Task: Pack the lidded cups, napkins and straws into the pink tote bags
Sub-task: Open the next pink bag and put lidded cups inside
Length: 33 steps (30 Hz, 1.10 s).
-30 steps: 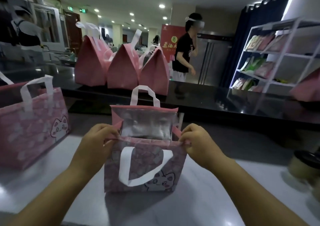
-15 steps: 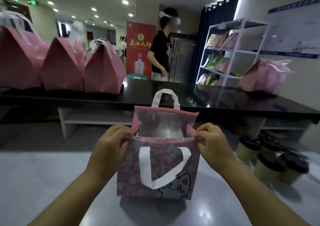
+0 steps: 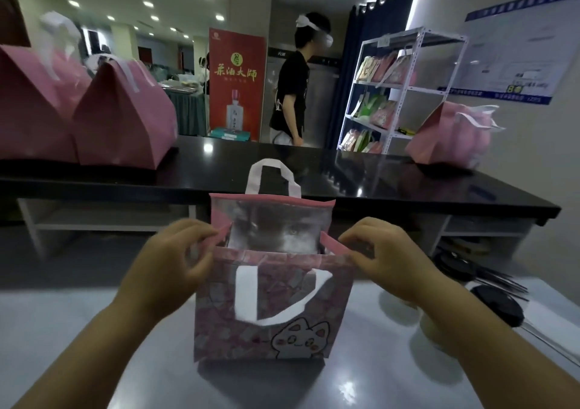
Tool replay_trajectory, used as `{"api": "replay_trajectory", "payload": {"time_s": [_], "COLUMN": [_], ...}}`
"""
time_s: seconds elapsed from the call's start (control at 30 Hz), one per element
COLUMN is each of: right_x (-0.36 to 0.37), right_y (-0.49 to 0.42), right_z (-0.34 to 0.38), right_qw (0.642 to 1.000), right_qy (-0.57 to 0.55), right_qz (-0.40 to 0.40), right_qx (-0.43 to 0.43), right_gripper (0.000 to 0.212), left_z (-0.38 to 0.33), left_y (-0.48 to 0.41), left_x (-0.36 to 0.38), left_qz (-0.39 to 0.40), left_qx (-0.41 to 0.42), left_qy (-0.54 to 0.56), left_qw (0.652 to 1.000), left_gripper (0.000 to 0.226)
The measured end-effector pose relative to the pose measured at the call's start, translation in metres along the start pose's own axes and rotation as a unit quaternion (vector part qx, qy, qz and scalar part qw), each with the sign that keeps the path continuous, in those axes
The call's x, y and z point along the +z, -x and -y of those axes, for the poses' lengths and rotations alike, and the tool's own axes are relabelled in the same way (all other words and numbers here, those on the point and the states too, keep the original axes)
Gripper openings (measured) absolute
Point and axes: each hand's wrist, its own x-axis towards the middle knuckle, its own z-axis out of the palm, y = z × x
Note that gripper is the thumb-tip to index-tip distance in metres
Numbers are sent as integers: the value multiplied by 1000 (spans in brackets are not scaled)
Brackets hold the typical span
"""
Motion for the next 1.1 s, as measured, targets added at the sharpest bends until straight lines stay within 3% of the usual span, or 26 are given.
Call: {"api": "replay_trajectory", "payload": {"time_s": [0.13, 0.3, 0.5, 0.67, 0.87, 1.1], "right_x": [-20, -41, -56, -57, -33, -9], "right_y": [8, 30, 60, 80, 96, 101], "right_z": [-15, -45, -108, -169, -226, -248], "right_qw": [998, 999, 988, 947, 926, 918], "right_qy": [-62, -50, 25, 117, 171, 157], "right_qz": [-21, 13, 145, 275, 302, 336], "right_qx": [-13, -16, 49, 118, 150, 143], "right_gripper": [18, 17, 27, 39, 70, 63], "left_z": [-33, -94, -165, -205, -221, -224], "left_y": [-16, -36, -47, -41, -31, -14], "left_x": [-8, 4, 57, 122, 186, 215], "left_qz": [-20, 38, 129, 180, 242, 276], "left_qx": [27, 79, 121, 153, 97, 35], "left_qy": [-9, -23, -33, -81, -131, -167], "left_qw": [999, 996, 984, 968, 957, 946], "left_gripper": [18, 17, 32, 32, 34, 34]}}
